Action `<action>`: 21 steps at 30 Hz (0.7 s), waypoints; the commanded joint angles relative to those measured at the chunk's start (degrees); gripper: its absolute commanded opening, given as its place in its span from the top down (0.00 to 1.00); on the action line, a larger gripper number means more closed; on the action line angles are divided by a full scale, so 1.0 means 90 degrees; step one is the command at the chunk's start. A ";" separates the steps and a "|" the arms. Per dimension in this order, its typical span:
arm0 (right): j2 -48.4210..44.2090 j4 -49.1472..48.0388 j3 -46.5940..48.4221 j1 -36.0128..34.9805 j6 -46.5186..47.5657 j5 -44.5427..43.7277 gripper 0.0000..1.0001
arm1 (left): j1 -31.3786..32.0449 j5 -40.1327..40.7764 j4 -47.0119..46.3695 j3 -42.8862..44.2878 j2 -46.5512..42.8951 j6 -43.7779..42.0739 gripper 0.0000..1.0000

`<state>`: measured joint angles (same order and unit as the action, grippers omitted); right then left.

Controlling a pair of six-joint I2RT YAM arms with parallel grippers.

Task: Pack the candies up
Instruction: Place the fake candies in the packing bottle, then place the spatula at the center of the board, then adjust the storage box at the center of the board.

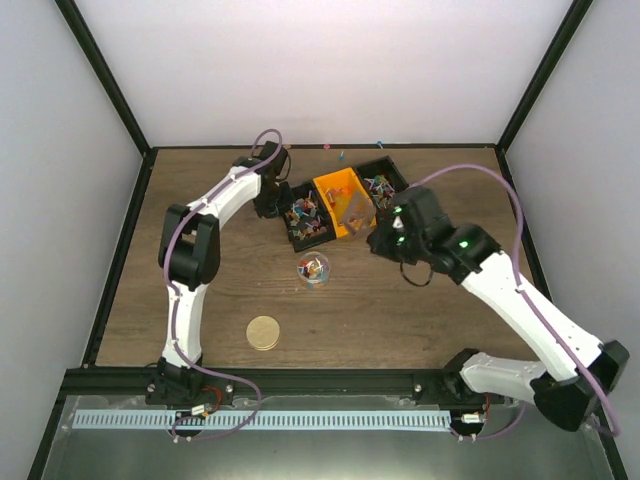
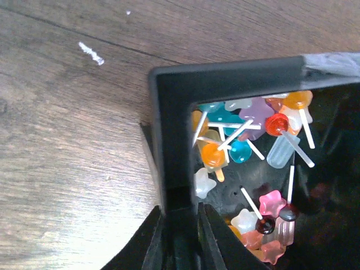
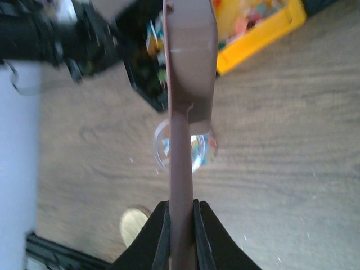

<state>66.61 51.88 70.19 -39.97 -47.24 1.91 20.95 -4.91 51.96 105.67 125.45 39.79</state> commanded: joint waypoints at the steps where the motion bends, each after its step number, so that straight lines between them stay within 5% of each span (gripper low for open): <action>1: -0.0365 -0.0815 -0.0304 0.0854 -0.0340 0.0687 0.99 | 0.0010 0.0217 0.0306 0.0255 0.0143 -0.0542 0.85; 8: -0.0611 -0.1656 -0.1623 0.2457 -0.0973 0.1866 0.99 | -0.0025 0.0294 0.0528 0.1007 0.0481 -0.1428 0.89; 21: -0.1627 -0.4499 -0.4780 0.4586 -0.2300 0.3009 0.99 | -0.0587 -0.0755 -0.0041 0.0926 0.0668 -0.2049 0.85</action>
<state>52.47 20.43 30.81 -1.76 -64.66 25.50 17.96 -9.30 54.50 113.51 130.26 25.32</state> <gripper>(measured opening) 0.087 0.132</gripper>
